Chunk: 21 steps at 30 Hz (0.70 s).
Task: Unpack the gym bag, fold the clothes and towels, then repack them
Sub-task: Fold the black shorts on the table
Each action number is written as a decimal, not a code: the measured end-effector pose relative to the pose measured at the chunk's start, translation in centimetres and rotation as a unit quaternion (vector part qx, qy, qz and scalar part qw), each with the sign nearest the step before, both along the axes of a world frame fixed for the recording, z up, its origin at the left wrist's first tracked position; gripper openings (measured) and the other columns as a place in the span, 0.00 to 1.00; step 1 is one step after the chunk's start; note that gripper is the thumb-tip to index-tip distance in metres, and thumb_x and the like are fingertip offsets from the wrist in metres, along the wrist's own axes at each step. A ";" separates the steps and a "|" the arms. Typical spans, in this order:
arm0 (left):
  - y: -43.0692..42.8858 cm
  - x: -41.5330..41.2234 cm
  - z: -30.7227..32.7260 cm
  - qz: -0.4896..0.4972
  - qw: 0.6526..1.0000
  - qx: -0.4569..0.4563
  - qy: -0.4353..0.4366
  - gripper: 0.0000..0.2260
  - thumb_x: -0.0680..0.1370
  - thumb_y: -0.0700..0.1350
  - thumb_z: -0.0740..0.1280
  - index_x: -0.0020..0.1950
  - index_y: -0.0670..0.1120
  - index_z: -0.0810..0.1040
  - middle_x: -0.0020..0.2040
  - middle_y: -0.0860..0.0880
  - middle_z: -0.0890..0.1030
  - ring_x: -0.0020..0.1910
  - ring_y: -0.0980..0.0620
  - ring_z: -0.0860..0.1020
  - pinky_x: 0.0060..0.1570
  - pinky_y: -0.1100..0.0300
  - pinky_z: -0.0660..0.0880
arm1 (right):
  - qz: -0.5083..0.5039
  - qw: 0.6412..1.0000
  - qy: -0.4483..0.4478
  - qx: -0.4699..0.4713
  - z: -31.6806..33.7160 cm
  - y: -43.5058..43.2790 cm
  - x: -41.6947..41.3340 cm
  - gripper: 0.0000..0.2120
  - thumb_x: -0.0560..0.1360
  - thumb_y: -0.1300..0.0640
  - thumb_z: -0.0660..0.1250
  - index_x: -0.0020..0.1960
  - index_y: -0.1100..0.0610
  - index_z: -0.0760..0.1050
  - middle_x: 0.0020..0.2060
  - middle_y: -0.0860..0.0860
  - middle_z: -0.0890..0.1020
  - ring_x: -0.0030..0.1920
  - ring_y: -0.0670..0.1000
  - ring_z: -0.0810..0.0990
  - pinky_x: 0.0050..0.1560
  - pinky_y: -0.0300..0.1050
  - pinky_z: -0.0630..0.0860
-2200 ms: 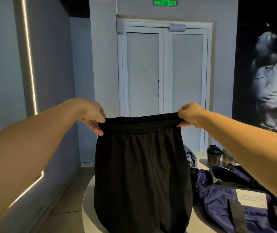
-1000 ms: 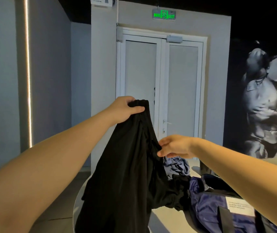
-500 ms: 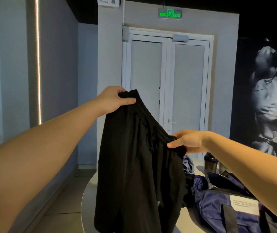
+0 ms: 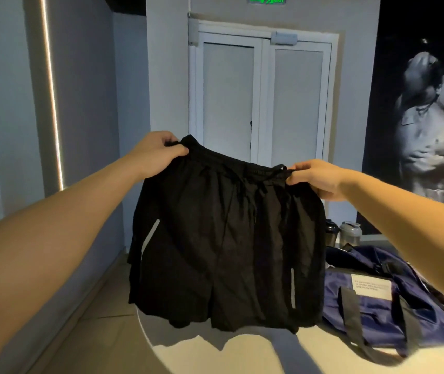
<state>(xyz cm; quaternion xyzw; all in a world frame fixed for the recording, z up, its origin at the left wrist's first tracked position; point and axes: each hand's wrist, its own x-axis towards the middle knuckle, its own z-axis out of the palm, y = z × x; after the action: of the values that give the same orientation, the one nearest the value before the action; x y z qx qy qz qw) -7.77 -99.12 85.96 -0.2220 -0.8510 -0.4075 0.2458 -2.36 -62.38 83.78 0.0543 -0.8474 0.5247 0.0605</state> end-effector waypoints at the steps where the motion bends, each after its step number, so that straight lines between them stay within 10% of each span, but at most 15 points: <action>1: -0.1 0.3 -0.2 0.004 1.000 0.005 0.013 0.10 0.78 0.53 0.70 0.54 0.48 0.81 0.50 0.48 0.83 0.51 0.49 0.81 0.52 0.54 0.78 | 0.004 1.000 0.000 -0.001 0.1 -0.1 0.5 0.10 0.78 0.65 0.67 0.60 0.63 0.78 0.53 0.61 0.84 0.56 0.60 0.84 0.54 0.50 0.81; 14: -1.0 -0.9 -4.3 -0.005 0.996 -0.063 -0.062 0.14 0.82 0.59 0.64 0.50 0.49 0.78 0.46 0.51 0.80 0.45 0.54 0.78 0.39 0.61 0.70 | 0.053 0.992 -0.011 -0.112 -2.0 0.8 0.6 0.10 0.79 0.61 0.64 0.59 0.56 0.80 0.50 0.52 0.86 0.48 0.52 0.85 0.51 0.46 0.81; 21: 1.4 -9.2 -13.6 0.037 0.977 -0.138 -0.157 0.10 0.83 0.48 0.66 0.61 0.46 0.74 0.60 0.45 0.78 0.55 0.47 0.76 0.54 0.53 0.71 | -0.046 0.995 -0.090 -0.004 -10.3 1.2 -7.1 0.14 0.77 0.65 0.71 0.61 0.60 0.79 0.54 0.59 0.84 0.55 0.58 0.83 0.54 0.49 0.81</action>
<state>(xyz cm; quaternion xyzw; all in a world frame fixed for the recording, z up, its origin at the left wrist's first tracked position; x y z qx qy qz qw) -17.00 -97.73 72.36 -0.1549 -0.9348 -0.3066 0.0908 -9.47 -61.22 73.46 -0.0328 -0.8487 0.5277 0.0080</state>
